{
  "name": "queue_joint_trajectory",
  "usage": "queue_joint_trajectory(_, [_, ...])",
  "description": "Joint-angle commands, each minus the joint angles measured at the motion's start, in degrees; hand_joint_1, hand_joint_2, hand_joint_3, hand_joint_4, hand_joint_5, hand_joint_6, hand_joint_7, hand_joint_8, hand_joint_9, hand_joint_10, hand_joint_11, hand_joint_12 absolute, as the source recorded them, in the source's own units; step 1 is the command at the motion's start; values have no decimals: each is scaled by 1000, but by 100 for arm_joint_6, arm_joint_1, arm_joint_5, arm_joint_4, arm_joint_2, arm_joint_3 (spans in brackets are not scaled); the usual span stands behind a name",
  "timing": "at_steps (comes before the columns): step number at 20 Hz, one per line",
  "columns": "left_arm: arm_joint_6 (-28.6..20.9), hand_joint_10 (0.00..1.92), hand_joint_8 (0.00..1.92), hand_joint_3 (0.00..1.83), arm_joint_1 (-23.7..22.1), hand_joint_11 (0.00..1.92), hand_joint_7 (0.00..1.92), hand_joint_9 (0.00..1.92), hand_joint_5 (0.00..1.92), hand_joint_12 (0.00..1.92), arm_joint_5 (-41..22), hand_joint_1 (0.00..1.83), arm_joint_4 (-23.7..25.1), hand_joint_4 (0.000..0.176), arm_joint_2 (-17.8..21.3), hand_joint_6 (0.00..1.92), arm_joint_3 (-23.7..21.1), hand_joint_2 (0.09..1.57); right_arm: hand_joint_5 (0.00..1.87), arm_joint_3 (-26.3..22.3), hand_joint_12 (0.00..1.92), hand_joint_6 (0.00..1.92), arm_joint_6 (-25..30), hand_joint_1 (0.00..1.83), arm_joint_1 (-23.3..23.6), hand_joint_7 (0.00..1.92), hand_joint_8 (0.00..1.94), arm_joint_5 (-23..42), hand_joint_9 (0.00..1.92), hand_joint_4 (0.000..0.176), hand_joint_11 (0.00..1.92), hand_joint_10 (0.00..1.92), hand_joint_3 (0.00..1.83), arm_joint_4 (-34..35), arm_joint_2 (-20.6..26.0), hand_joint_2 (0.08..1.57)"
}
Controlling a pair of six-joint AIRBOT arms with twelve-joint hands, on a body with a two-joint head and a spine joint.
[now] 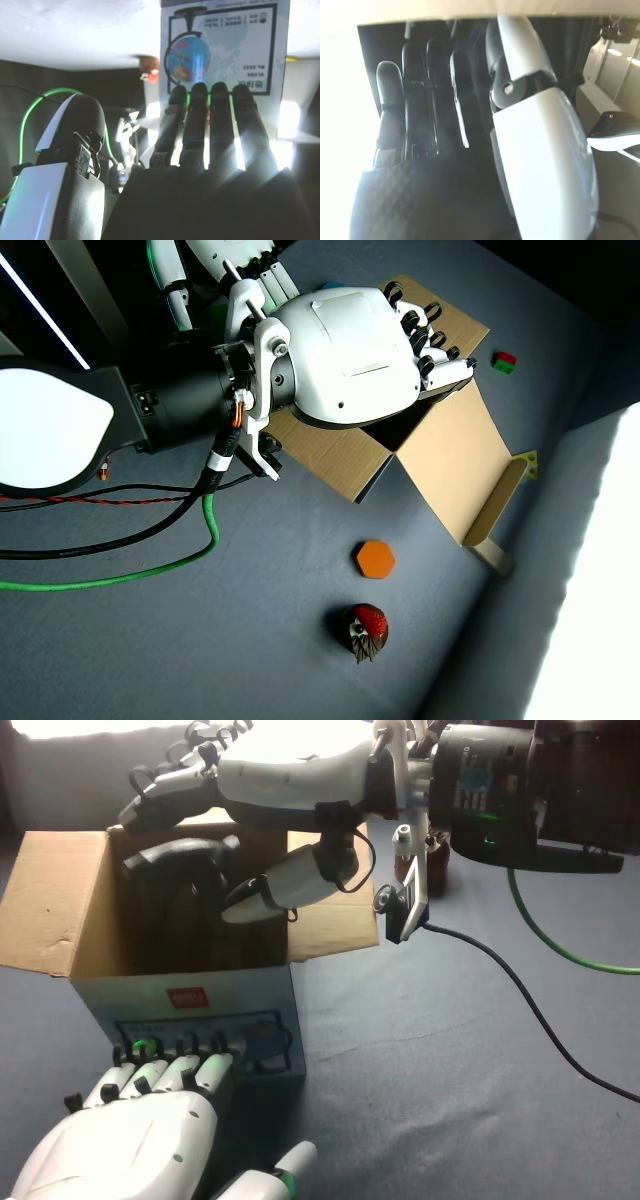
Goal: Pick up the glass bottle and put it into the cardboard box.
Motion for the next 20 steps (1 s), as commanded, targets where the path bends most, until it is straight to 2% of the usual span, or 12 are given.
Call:
queue_joint_trajectory(1, [12, 24, 12, 2, -77, 30, 122, 111, 119, 14, -307, 149, 430, 0, 51, 9, -25, 1278, 248, -18, 1264, 192, 23, 985, 128, 428, 11, 460, 230, 0, 0, 449, 0, 192, 56, 1029])
queue_joint_trajectory(5, [156, 8, 5, 0, -312, 0, 154, 151, 137, 190, -305, 155, 14, 0, 252, 5, -207, 1278, 258, -247, 1267, 166, 195, 977, 258, 411, 1, 435, 225, 0, 0, 426, 0, 171, 375, 1003])
queue_joint_trajectory(9, [696, 7, 5, 0, -918, 0, 170, 157, 145, 242, -324, 153, -810, 0, 386, 5, -501, 1278, 237, -1120, 1241, 140, 760, 964, 365, 384, 1, 98, 224, 0, 0, 415, 0, 79, 1339, 989])
queue_joint_trajectory(10, [920, 7, 5, 0, -1176, 0, 171, 157, 146, 249, -423, 152, -1050, 0, 384, 5, -595, 1276, 218, -1567, 1232, 126, 815, 777, 448, 385, 3, -354, 226, 0, 0, 411, 0, 87, 1755, 1040])
queue_joint_trajectory(12, [1099, 6, 5, 0, -1562, 0, 172, 157, 146, 251, -596, 152, -1328, 0, 388, 5, -691, 1275, 214, -2146, 1226, 119, 839, 725, 628, 386, 3, -986, 228, 0, 0, 407, 4, 120, 2252, 1056])
queue_joint_trajectory(13, [1286, 14, 10, 0, -1854, 0, 203, 182, 157, 321, -626, 147, -1548, 0, 387, 7, -716, 1271, 396, -2394, 1353, 191, 871, 420, 740, 557, 68, -1349, 336, 0, 0, 457, 41, 180, 2468, 1149])
queue_joint_trajectory(14, [1654, 11, 8, 0, -2212, 0, 210, 183, 165, 314, -633, 152, -1823, 0, 378, 8, -722, 1268, 496, -2701, 1457, 237, 1079, 327, 894, 648, 87, -1818, 401, 0, 0, 545, 33, 227, 2735, 1191])
queue_joint_trajectory(15, [2096, 9, 6, 0, -2662, 0, 209, 180, 168, 311, -696, 152, -2222, 0, 371, 8, -723, 1268, 529, -2998, 1502, 254, 1458, 303, 973, 678, 91, -2432, 424, 0, 0, 576, 29, 235, 2959, 1203])
queue_joint_trajectory(16, [2231, 8, 5, 0, -2879, 0, 209, 180, 169, 309, -787, 151, -2406, 0, 345, 8, -715, 1268, 536, -3165, 1511, 258, 1531, 299, 999, 685, 92, -2903, 428, 0, 0, 582, 28, 235, 3049, 1205])
queue_joint_trajectory(17, [2348, 6, 3, 0, -3131, 0, 209, 179, 165, 272, -851, 153, -2601, 0, 314, 5, -692, 1266, 606, -3349, 1558, 375, 1512, 297, 1071, 769, 189, -3331, 474, 0, 85, 735, 19, 234, 3150, 1222])
queue_joint_trajectory(18, [2485, 9, 5, 0, -3402, 0, 227, 195, 181, 298, -847, 167, -2801, 0, 309, 8, -657, 1260, 593, -3500, 1590, 486, 1572, 296, 1112, 760, 310, -3660, 470, 0, 116, 828, 11, 233, 3229, 1230])
queue_joint_trajectory(20, [2881, 9, 5, 0, -3806, 0, 231, 198, 187, 303, -846, 178, -2974, 0, 290, 9, -565, 1256, 551, -3686, 1608, 618, 1845, 294, 1055, 694, 514, -4391, 454, 0, 129, 900, 2, 230, 3281, 1236])
